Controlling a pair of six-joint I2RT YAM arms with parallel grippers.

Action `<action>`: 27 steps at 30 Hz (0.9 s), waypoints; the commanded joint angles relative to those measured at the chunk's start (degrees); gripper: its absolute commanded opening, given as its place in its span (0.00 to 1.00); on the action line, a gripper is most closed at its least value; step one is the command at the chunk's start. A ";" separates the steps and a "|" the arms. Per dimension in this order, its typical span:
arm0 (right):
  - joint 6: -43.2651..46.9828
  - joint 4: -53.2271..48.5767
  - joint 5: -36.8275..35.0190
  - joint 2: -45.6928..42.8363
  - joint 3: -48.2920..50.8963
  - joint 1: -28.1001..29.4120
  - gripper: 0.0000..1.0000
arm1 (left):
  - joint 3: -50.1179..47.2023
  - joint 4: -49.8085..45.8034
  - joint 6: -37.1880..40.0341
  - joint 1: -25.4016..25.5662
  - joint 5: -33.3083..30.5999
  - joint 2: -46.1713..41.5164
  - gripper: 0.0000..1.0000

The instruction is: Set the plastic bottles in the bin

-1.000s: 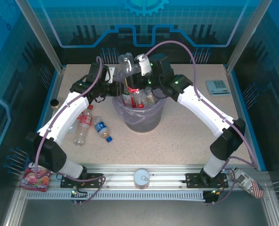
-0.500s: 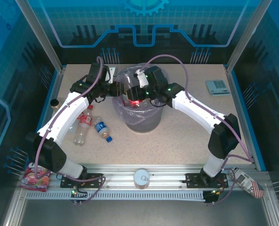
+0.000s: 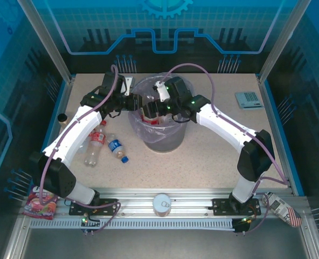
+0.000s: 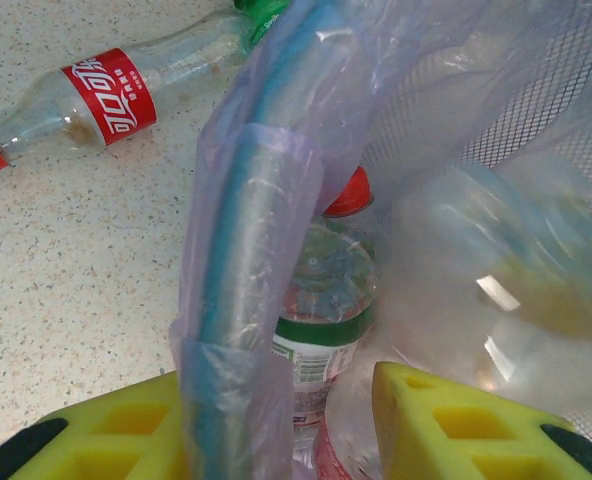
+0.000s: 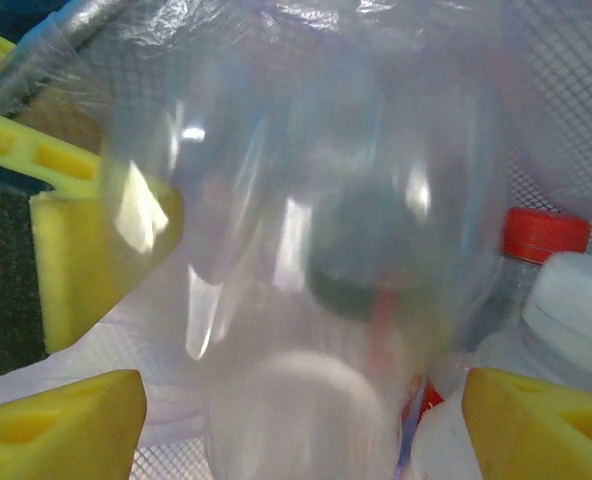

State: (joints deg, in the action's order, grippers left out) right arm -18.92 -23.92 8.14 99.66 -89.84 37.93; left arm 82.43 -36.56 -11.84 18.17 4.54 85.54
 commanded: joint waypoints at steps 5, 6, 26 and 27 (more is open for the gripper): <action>4.33 -8.75 -1.01 -2.67 -10.57 -1.70 0.87 | -0.87 -3.67 1.47 0.35 0.15 -0.62 0.42; 4.92 -10.25 -1.39 -2.80 -12.50 -1.86 0.88 | -0.91 -3.67 1.38 0.37 0.21 -0.58 0.42; -0.07 -20.97 -0.77 -30.75 5.28 -26.90 0.93 | 5.54 -4.68 -3.14 7.21 -0.93 5.15 0.42; -0.15 -21.24 0.45 -31.84 6.56 -28.64 0.93 | 6.33 -4.50 -3.53 8.27 -1.00 5.86 0.42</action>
State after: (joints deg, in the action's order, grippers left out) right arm -17.39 -43.33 4.14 70.78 -85.93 12.91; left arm 86.85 -38.33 -13.65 23.05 1.91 88.84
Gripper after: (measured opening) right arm 0.928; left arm 0.420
